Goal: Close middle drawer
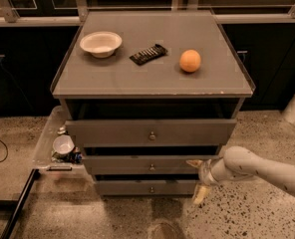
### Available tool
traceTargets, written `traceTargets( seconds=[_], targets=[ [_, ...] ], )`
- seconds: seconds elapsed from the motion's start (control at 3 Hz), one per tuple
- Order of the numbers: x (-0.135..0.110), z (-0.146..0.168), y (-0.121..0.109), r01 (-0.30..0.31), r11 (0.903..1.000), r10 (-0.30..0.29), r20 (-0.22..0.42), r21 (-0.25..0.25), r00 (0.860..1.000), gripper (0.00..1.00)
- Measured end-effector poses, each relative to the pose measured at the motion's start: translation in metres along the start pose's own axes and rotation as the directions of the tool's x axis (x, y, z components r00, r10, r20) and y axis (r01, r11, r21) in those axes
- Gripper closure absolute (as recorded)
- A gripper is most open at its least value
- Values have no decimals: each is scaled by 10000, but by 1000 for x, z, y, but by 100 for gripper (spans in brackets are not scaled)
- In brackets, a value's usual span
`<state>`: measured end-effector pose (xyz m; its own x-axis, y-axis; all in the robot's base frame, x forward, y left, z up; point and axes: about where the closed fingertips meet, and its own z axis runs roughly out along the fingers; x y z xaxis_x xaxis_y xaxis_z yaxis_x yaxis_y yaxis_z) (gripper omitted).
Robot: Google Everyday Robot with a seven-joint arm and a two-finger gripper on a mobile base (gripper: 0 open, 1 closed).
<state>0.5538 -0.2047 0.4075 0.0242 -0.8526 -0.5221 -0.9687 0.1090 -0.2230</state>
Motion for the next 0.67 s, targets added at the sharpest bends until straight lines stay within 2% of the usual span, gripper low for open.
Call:
traceTargets(
  seconds=[0.33,0.67],
  targets=[
    [-12,-9,20,285,9993,-279,236,-261,9993,0],
    [-29,-33,59,638,9943,-607,378,-851,9974,0]
  ],
)
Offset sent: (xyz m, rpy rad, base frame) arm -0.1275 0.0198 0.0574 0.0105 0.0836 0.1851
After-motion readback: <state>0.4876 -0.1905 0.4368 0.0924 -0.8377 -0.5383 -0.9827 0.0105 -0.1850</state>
